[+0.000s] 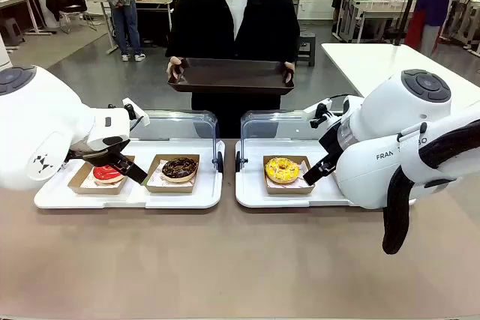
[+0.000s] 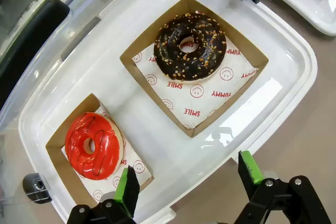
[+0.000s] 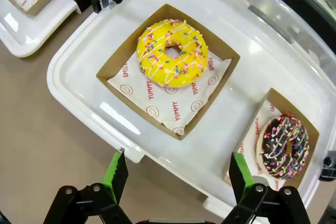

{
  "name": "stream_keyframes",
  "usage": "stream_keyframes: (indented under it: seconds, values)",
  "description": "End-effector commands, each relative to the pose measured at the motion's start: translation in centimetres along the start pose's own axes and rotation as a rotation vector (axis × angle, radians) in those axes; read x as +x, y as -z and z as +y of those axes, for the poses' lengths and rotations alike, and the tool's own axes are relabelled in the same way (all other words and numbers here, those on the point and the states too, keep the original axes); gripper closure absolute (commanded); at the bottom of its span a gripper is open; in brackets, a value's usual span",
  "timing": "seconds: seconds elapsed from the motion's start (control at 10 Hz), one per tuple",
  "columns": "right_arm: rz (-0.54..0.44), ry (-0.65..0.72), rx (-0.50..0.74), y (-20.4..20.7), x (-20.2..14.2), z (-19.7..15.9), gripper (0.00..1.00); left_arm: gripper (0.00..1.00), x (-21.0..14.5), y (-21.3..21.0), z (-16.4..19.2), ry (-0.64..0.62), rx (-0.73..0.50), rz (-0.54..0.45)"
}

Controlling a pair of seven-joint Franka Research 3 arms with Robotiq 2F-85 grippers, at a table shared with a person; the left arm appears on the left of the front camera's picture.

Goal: Provide the desired donut to the person.
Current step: Pick up and lift the Paper togo box containing the Donut pointed at by the person.

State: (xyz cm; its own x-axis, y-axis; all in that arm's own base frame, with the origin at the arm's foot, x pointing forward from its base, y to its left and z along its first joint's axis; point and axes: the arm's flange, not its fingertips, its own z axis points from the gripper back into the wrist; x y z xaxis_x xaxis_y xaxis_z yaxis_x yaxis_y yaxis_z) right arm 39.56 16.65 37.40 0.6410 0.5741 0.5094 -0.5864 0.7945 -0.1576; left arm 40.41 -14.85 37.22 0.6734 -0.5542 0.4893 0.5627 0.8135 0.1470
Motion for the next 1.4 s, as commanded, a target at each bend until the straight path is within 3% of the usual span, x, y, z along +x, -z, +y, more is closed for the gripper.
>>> stream_keyframes:
  seconds: [0.0, 1.3]
  values:
    - [0.0, 0.0, 0.0, 0.0, 0.0, 0.0, 0.0, 0.0, -0.01, 0.0, -0.01, 0.0, 0.0, 0.0]
    - [0.0, 0.0, 0.0, 0.0, 0.0, 0.0, 0.0, 0.0, -0.01, 0.0, -0.01, 0.0, 0.0, 0.0]
